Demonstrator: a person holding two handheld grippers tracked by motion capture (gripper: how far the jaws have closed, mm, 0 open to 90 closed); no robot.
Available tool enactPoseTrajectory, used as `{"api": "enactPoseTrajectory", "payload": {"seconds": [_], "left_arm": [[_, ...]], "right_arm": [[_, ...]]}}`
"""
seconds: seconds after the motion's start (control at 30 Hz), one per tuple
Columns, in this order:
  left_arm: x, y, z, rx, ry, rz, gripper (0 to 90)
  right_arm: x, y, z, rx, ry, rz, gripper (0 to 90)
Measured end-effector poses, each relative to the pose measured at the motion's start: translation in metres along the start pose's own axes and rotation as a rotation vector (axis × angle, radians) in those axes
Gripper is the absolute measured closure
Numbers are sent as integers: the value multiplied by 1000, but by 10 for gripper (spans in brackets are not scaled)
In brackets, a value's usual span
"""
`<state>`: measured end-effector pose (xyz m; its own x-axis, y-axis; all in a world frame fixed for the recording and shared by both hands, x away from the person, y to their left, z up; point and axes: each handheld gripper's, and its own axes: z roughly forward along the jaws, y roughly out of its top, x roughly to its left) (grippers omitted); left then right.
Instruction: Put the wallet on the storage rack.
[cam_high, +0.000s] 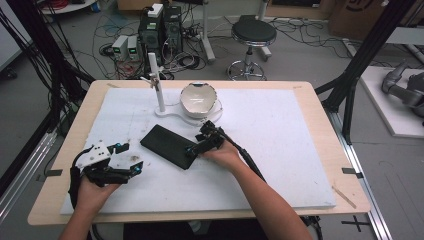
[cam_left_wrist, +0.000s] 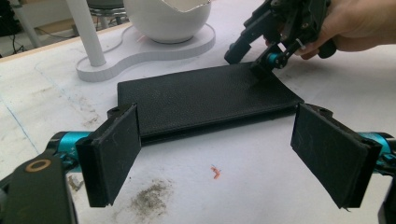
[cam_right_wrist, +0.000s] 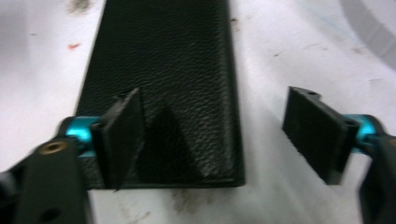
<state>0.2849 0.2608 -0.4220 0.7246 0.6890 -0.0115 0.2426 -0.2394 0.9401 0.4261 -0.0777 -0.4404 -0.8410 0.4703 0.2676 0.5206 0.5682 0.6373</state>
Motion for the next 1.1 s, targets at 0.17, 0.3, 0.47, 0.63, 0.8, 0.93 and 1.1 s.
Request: {"api": "enactPoseTrajectory", "payload": {"seconds": [0.17, 0.3, 0.47, 0.63, 0.8, 0.93, 1.1], "left_arm": [[-1, 0, 1, 4, -3, -1, 159], [-2, 0, 1, 5, -2, 6, 159], [-1, 0, 0, 12, 2, 7, 159], [-1, -1, 0, 18, 6, 0, 159], [-1, -2, 0, 13, 8, -3, 159], [0, -2, -1, 14, 6, -2, 159], [1, -2, -2, 7, 1, -10, 159]], "right_arm": [[6, -1, 0, 18, 26, -30, 340], [6, -4, 0, 6, 37, -17, 393], [0, -5, -3, -1, 50, 17, 516], [6, -4, -7, -5, 7, -14, 675], [10, -3, -11, -5, -9, -41, 786], [9, -5, -13, -14, 10, -40, 808], [10, -4, -25, -40, 44, -56, 827]]}}
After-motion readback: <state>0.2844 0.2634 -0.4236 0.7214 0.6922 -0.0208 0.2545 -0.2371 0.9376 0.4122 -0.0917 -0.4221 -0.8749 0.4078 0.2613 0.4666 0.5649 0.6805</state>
